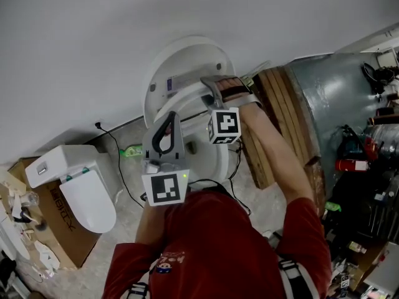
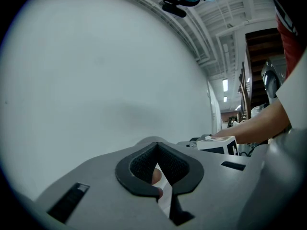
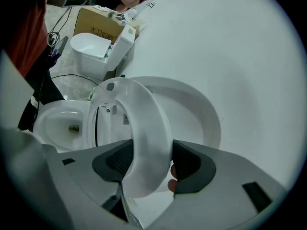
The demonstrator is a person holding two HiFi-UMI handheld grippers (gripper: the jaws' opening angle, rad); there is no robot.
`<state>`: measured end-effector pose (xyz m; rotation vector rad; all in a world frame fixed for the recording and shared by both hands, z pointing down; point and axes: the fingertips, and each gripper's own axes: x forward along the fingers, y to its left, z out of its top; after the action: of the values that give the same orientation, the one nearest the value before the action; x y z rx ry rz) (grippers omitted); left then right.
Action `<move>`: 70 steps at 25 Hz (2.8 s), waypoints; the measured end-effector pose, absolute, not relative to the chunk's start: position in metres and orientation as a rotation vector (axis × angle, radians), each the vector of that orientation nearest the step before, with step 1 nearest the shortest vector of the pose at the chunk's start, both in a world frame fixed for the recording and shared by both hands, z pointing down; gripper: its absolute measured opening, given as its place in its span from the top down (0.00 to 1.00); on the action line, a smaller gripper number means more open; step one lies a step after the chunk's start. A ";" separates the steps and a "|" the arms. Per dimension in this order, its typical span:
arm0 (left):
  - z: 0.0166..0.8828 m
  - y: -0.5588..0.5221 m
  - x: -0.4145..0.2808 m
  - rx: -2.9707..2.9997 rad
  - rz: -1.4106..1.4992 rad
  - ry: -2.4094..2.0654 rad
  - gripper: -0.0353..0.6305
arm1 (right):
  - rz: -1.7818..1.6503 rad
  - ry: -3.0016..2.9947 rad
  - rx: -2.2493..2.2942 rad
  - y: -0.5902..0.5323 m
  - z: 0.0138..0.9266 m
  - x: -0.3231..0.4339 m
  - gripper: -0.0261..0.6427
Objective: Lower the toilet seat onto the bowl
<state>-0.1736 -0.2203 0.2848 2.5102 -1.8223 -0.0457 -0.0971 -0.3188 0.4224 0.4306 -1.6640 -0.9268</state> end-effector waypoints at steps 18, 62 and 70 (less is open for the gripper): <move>0.265 -0.134 -0.133 2.492 0.053 -2.004 0.93 | -0.998 -1.731 0.398 -0.233 0.424 -0.067 0.60; 0.304 0.005 -0.082 2.434 0.159 -2.039 0.93 | -0.906 -1.777 0.261 -0.048 0.492 0.004 0.76; 0.322 0.014 -0.076 2.428 0.178 -2.010 0.93 | -0.869 -1.769 0.194 -0.013 0.521 0.016 0.77</move>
<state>-0.0759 0.0143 0.3216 2.4278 -2.0096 0.1785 0.0164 -0.0134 0.5206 0.1941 -1.7695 -0.8686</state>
